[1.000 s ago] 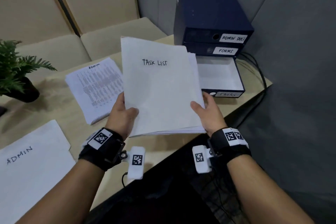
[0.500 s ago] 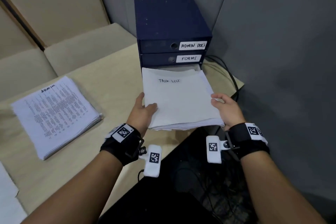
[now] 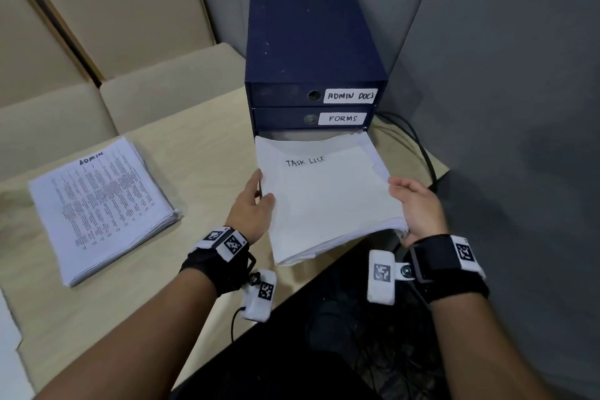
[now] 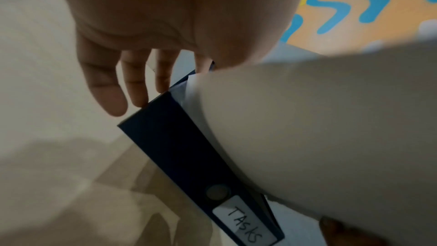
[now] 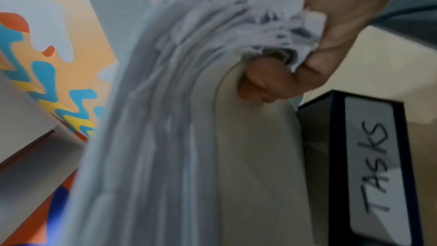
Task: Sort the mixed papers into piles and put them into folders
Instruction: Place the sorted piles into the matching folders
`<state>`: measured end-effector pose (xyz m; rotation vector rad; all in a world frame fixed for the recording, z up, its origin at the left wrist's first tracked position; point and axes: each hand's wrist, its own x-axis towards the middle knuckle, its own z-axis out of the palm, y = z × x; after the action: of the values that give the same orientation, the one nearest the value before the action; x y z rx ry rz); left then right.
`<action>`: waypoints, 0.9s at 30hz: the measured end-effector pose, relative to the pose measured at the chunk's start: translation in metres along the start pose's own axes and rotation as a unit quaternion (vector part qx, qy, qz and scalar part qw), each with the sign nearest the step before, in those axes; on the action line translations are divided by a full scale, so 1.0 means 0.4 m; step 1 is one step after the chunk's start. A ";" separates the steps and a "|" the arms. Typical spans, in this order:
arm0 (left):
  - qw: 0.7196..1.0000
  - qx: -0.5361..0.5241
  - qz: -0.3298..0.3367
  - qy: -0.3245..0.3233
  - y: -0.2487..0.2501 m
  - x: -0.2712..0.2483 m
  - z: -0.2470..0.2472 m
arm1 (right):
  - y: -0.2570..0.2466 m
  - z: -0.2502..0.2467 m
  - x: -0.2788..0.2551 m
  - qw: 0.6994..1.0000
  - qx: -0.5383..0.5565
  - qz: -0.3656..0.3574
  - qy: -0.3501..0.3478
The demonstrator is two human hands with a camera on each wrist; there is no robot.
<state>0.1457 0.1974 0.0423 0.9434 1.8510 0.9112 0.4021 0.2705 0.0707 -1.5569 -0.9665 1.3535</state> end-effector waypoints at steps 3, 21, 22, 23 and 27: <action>0.999 0.042 0.016 -0.006 0.000 0.009 0.001 | 0.015 0.032 0.010 0.999 0.035 0.009 0.027; 0.980 0.184 0.042 -0.059 -0.052 0.033 -0.004 | 0.019 0.131 0.098 0.970 -0.235 -0.054 -0.017; 0.975 0.210 0.045 -0.054 -0.051 0.037 0.001 | 0.024 0.119 0.086 0.961 -0.265 -0.063 -0.047; 0.971 0.230 0.043 -0.045 -0.048 0.041 0.007 | 0.031 0.111 0.072 0.953 -0.286 -0.075 -0.065; 0.933 0.357 0.038 0.012 -0.011 0.067 0.043 | 0.067 0.102 0.056 0.943 -0.304 -0.136 -0.024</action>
<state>0.1505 0.2224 0.0227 1.4420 2.2231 0.2637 0.3650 0.2860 0.0350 -1.7430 -1.6752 0.9437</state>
